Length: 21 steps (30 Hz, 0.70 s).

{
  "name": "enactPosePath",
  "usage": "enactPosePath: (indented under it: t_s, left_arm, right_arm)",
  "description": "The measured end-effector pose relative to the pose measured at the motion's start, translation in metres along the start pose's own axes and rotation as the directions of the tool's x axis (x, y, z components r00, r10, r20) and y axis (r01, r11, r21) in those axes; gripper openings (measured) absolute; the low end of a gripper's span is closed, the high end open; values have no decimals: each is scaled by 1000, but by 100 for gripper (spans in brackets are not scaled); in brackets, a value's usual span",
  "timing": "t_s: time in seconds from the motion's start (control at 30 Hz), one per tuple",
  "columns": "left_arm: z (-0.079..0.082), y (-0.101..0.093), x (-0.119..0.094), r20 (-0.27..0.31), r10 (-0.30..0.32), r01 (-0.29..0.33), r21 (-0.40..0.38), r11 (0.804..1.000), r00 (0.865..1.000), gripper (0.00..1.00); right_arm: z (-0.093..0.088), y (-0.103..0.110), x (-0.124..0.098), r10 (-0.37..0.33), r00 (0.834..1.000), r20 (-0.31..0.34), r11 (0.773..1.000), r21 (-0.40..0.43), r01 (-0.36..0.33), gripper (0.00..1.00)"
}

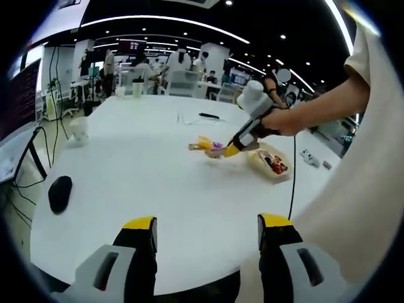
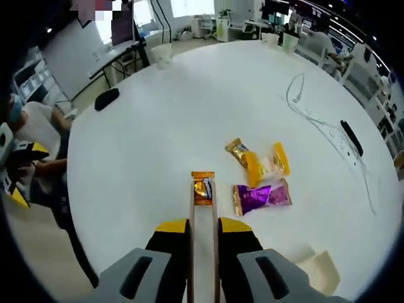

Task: Place the target food into the container with the food tongs after gripping and lifting it, then release it inside without dropping or visibly crushing the food.

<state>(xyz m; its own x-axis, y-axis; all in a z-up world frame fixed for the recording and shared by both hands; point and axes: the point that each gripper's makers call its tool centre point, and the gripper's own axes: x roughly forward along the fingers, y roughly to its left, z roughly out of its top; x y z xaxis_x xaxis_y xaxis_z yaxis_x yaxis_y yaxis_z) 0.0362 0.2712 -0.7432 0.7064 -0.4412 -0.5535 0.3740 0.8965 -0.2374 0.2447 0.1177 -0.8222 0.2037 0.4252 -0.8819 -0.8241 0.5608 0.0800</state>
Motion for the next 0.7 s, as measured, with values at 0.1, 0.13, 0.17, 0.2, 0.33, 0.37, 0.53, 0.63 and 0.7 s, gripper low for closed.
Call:
enactPosePath:
  t_s: [0.1, 0.13, 0.17, 0.2, 0.33, 0.37, 0.53, 0.63, 0.7]
  left_arm:
    - [4, 2, -2, 12, 6, -6, 1, 1000, 1000, 65]
    - [5, 2, -3, 16, 8, -8, 2, 1000, 1000, 65]
    - [5, 3, -4, 17, 9, -9, 2, 1000, 1000, 65]
    - [5, 3, -4, 18, 10, -10, 2, 1000, 1000, 65]
    - [7, 3, -5, 29, 14, -14, 0, 1000, 999, 65]
    - [7, 2, -5, 30, 13, -13, 0, 1000, 999, 65]
    - [8, -5, -3, 36, -6, 6, 7, 1000, 999, 65]
    - [10, -12, 0, 34, -28, 27, 26, 999, 999, 65]
    - [12, -17, 4, 28, -50, 49, 50, 998, 998, 65]
  right_arm:
    - [1, 6, -4, 3, 1000, 16, 1000, 1, -3, 15]
    - [1, 9, -6, 5, 1000, 24, 1000, 4, -5, 15]
    - [1, 10, -7, 6, 1000, 26, 1000, 3, -6, 15]
    - [2, 10, -8, 6, 1000, 29, 1000, 2, -6, 15]
    - [8, 14, -18, 5, 998, 60, 1000, 13, -5, 15]
    - [9, 14, -20, 5, 998, 65, 1000, 17, -6, 15]
    - [14, 19, -35, -1, 993, 117, 999, 45, -5, 15]
    - [16, 23, -47, -4, 989, 149, 998, 56, -4, 15]
    - [17, 26, -60, -15, 983, 183, 997, 72, 2, 15]
